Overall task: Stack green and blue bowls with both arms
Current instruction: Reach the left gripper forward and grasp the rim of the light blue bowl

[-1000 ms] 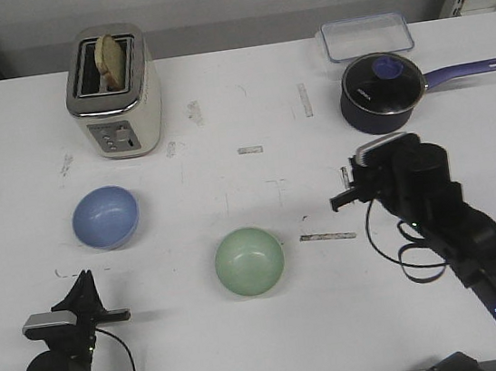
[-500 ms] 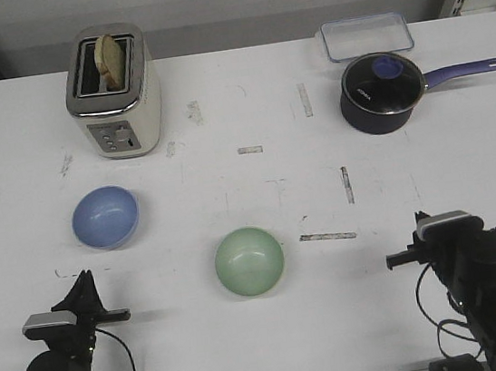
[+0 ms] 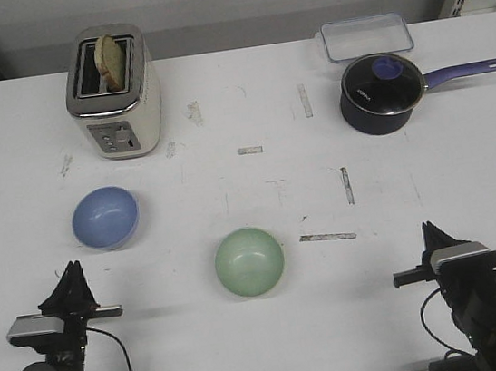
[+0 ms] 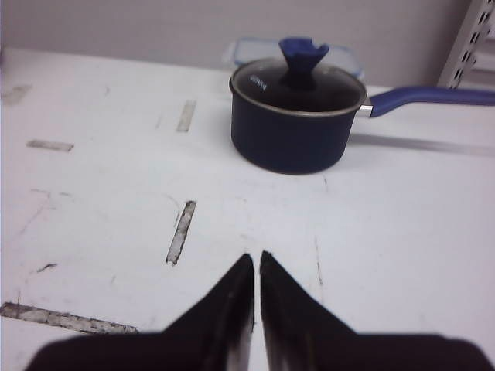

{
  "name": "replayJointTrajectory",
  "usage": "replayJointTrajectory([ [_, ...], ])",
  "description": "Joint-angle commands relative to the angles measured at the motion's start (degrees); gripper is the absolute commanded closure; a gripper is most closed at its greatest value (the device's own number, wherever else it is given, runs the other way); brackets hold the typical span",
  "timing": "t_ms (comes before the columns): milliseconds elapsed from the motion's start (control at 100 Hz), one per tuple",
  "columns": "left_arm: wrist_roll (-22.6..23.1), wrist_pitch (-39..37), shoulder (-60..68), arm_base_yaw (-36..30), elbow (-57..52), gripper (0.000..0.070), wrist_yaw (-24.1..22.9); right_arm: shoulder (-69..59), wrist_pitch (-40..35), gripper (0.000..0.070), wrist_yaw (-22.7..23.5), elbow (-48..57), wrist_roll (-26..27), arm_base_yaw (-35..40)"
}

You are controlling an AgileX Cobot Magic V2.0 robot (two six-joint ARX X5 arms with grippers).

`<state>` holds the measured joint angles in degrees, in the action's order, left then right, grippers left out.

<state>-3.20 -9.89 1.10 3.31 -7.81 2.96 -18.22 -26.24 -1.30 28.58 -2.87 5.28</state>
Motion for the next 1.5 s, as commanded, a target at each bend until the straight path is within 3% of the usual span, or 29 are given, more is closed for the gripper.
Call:
replayJointTrajectory([
  [0,-0.63,1.42,1.31,0.07,-7.82,0.0699,0.04,-0.28,0.68,0.0700,0.00,0.33,0.63,0.04],
  [110,0.94,8.35,6.95,0.07,-19.32,0.0699,-0.70,-0.33,0.70,0.0700,0.00,0.33,0.66,0.07],
  [200,1.22,12.72,14.45,0.09,-29.00,0.0699,-4.13,-0.33,0.68,0.0700,0.00,0.33,0.66,0.07],
  [280,1.22,15.34,21.64,0.11,-35.80,0.0697,-7.58,-0.33,0.68,0.0700,0.00,0.33,0.66,0.07],
  [370,2.86,17.14,29.99,0.11,-41.59,0.0683,-7.82,-0.33,0.66,0.0700,0.00,0.33,0.63,0.07],
  [570,4.48,19.23,48.59,0.17,-49.40,0.0404,-7.41,-0.33,0.50,0.0700,0.00,0.33,0.66,0.07],
  [800,2.60,22.16,65.13,1.40,-51.91,0.0202,-2.23,-0.33,0.48,0.0700,0.02,0.33,0.66,0.07],
  [1020,0.48,27.96,77.05,5.29,-51.89,0.0199,3.72,-0.31,0.44,0.0700,0.00,0.33,0.66,0.07],
  [1380,0.39,29.62,86.01,7.30,-51.89,0.0214,4.22,-0.33,0.44,0.0700,0.00,0.33,0.66,0.07],
  [1490,0.35,29.59,86.16,7.30,-51.89,0.0273,4.22,-0.33,0.44,0.0700,0.00,0.33,0.66,0.07],
])
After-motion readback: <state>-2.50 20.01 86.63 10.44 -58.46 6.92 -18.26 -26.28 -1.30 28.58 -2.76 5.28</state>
